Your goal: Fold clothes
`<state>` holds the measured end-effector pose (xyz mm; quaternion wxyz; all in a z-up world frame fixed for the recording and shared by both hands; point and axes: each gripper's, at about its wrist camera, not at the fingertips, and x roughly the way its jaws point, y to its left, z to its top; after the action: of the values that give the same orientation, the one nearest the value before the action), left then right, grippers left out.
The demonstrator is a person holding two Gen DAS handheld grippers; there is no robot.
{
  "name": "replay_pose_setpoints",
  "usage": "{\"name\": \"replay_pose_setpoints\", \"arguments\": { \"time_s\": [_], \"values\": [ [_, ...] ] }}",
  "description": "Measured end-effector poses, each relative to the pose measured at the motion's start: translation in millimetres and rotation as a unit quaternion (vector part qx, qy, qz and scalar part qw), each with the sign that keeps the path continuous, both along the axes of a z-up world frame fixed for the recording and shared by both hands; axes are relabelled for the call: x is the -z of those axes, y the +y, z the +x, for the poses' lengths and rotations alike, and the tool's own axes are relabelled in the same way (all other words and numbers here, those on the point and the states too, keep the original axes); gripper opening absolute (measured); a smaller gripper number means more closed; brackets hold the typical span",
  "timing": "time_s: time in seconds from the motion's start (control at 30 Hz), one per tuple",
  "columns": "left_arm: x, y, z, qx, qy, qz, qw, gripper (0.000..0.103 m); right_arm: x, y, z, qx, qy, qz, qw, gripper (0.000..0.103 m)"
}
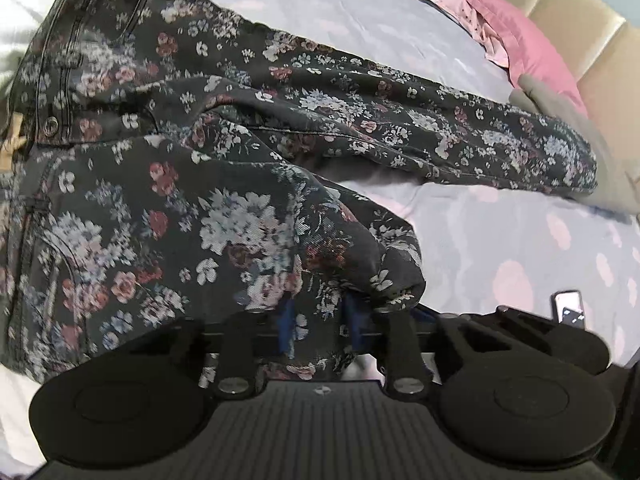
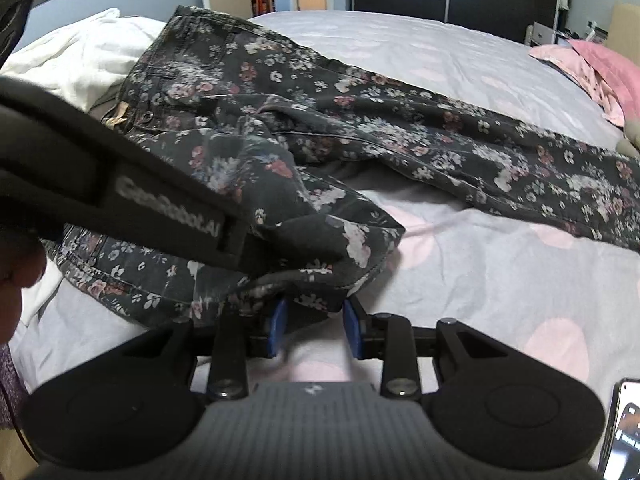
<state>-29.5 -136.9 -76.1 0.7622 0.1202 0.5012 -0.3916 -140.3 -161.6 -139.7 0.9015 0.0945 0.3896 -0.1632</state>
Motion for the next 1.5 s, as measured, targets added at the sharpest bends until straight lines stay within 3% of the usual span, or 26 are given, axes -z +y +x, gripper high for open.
{"name": "replay_pose_setpoints", "arguments": {
  "time_s": [0.07, 0.43, 0.6, 0.77, 1.03, 1.13, 1.23, 1.33, 1.4, 1.47, 1.5],
  "values": [
    [-2, 4, 2, -0.006, -0.009, -0.001, 0.9999, 0.003, -1, 4, 2, -0.009, -0.002, -0.001, 1.000, 0.035],
    [-22, 40, 38, -0.050, -0.087, 0.066, 0.9928, 0.001, -2, 22, 10, -0.061, 0.008, -0.033, 0.998, 0.040],
    [-32, 58, 61, -0.053, -0.122, 0.101, 0.9860, 0.001, -9, 29, 17, -0.103, 0.007, -0.078, 0.992, 0.042],
    [-24, 64, 75, -0.064, -0.141, 0.125, 0.9800, 0.001, -6, 24, 32, -0.105, 0.033, -0.157, 0.981, 0.042],
    [-9, 72, 98, -0.080, -0.169, 0.161, 0.9690, 0.002, -4, 10, 56, -0.119, 0.040, -0.095, 0.988, 0.043],
    [-12, 80, 99, -0.092, -0.162, 0.145, 0.9717, 0.005, -14, 16, 58, -0.150, 0.022, -0.051, 0.987, 0.051],
    [-19, 85, 94, -0.097, -0.168, 0.136, 0.9715, 0.014, -15, 32, 58, -0.173, 0.026, -0.067, 0.982, 0.051],
    [-30, 90, 84, -0.093, -0.176, 0.123, 0.9722, 0.017, -9, 44, 57, -0.201, 0.037, -0.074, 0.976, 0.051],
    [-34, 90, 76, -0.080, -0.180, 0.110, 0.9742, 0.028, -7, 52, 57, -0.219, 0.041, -0.076, 0.972, 0.051],
    [-31, 86, 72, -0.066, -0.182, 0.105, 0.9754, 0.046, -5, 59, 56, -0.235, 0.044, -0.075, 0.968, 0.051],
    [-30, 83, 70, -0.059, -0.183, 0.102, 0.9760, 0.048, -4, 62, 55, -0.243, 0.045, -0.079, 0.966, 0.051]
  ]
}}
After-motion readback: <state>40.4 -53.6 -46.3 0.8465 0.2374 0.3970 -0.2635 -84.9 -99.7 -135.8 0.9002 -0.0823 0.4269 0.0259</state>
